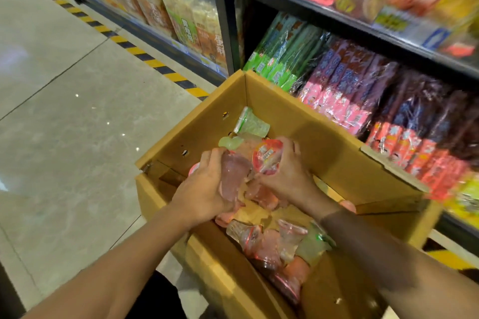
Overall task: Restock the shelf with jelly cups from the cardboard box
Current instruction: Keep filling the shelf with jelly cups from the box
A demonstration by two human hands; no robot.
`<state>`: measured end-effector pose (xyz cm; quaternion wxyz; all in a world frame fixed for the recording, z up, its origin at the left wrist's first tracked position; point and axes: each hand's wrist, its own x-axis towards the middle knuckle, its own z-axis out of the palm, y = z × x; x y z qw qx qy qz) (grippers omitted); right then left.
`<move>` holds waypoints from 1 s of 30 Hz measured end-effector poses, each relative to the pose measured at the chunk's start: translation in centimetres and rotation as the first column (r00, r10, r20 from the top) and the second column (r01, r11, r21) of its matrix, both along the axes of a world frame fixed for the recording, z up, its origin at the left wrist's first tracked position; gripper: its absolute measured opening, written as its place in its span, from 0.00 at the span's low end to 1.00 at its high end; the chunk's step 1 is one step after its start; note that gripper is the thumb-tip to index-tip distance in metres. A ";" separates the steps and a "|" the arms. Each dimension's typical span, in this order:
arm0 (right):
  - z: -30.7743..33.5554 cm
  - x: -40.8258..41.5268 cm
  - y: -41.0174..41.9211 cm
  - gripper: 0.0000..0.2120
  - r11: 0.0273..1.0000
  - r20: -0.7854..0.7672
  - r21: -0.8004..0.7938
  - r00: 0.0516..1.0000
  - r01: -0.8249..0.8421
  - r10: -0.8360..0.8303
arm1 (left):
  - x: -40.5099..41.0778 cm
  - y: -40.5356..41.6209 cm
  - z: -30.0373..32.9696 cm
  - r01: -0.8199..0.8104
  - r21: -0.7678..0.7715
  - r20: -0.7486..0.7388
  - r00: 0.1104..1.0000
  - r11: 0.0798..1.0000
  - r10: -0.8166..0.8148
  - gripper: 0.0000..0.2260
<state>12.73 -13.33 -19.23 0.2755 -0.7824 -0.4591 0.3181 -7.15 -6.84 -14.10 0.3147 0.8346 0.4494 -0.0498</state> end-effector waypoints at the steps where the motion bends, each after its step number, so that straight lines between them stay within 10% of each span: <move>1: 2.2 0.5 -0.5 0.49 1.000 -0.003 0.016 1.000 0.017 -0.017 | 0.2 -0.4 1.3 -0.036 -0.024 0.072 0.997 0.999 0.038 0.50; 6: 16.0 1.3 -3.2 0.52 0.988 -0.075 0.101 0.991 0.119 -0.111 | 1.0 -2.6 12.1 -0.222 -0.143 0.453 0.852 0.964 0.263 0.45; 12: 36.8 0.6 -4.4 0.52 0.973 -0.128 0.152 0.980 0.173 -0.155 | 1.7 -4.4 33.2 -0.245 -0.276 0.550 0.753 0.930 0.361 0.44; 20: 63.1 0.8 -5.0 0.48 0.951 0.001 0.272 0.988 0.149 -0.155 | 0.9 -4.1 57.3 -0.190 -0.181 0.628 0.733 0.965 0.262 0.48; 30: 80.1 5.1 -11.6 0.46 0.889 0.099 0.433 0.973 0.147 -0.209 | 6.7 -6.2 72.7 -0.006 -0.104 0.806 0.586 0.995 0.087 0.40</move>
